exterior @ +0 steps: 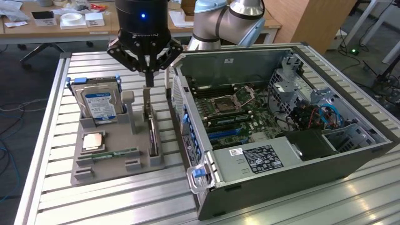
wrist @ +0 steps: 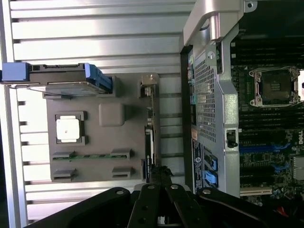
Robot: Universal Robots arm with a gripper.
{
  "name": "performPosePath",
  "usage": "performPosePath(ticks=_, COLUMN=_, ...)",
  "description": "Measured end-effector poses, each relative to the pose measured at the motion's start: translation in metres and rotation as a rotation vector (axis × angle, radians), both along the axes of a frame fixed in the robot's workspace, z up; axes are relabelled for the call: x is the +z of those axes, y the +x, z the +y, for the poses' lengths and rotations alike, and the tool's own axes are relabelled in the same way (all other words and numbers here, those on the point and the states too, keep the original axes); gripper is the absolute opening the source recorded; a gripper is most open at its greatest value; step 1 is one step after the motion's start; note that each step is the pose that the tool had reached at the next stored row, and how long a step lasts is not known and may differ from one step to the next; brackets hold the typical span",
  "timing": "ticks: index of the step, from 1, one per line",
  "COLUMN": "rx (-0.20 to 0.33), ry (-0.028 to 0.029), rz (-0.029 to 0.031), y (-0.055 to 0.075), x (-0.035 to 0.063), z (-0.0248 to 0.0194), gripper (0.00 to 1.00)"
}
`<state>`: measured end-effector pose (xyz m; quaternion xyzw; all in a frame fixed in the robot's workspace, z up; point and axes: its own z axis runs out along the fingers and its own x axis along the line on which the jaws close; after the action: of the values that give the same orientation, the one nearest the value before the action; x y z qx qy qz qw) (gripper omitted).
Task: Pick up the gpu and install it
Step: 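Reach for the gpu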
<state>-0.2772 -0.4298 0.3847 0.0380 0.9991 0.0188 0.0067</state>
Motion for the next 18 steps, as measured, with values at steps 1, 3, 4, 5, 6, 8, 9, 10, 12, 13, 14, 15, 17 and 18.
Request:
performPosePath(ticks=1, rx=0.000, ry=0.0000, rz=-0.0001, y=-0.0002, x=-0.0001, z=-0.0002, gripper=0.11)
performPosePath(ticks=3, rx=0.000, ry=-0.0001, rz=0.0000, y=-0.0009, x=-0.0002, z=-0.0007, gripper=0.11)
performPosePath(ticks=4, rx=0.000, ry=-0.0001, rz=0.0000, y=-0.0013, x=-0.0002, z=-0.0009, gripper=0.11)
performPosePath(ticks=5, rx=0.000, ry=-0.0001, rz=0.0001, y=-0.0018, x=-0.0002, z=-0.0011, gripper=0.11)
performPosePath(ticks=6, rx=0.000, ry=-0.0001, rz=0.0000, y=-0.0023, x=-0.0003, z=-0.0014, gripper=0.11)
performPosePath(ticks=8, rx=0.000, ry=-0.0001, rz=0.0000, y=-0.0033, x=-0.0004, z=-0.0018, gripper=0.11)
performPosePath(ticks=9, rx=0.000, ry=-0.0001, rz=0.0000, y=-0.0037, x=-0.0005, z=-0.0019, gripper=0.11)
performPosePath(ticks=10, rx=0.000, ry=-0.0001, rz=0.0000, y=-0.0041, x=-0.0005, z=-0.0020, gripper=0.11)
performPosePath(ticks=12, rx=0.000, ry=-0.0001, rz=0.0000, y=-0.0046, x=-0.0005, z=-0.0023, gripper=0.11)
performPosePath(ticks=13, rx=0.000, ry=0.0000, rz=0.0001, y=-0.0052, x=-0.0006, z=-0.0024, gripper=0.11)
performPosePath(ticks=14, rx=0.000, ry=0.0000, rz=0.0000, y=-0.0058, x=-0.0006, z=-0.0025, gripper=0.11)
performPosePath(ticks=15, rx=0.000, ry=0.0000, rz=0.0000, y=-0.0061, x=-0.0006, z=-0.0027, gripper=0.11)
performPosePath(ticks=17, rx=0.000, ry=-0.0001, rz=0.0001, y=-0.0063, x=-0.0006, z=-0.0029, gripper=0.11)
performPosePath(ticks=18, rx=0.000, ry=-0.0001, rz=0.0001, y=-0.0063, x=-0.0006, z=-0.0029, gripper=0.11)
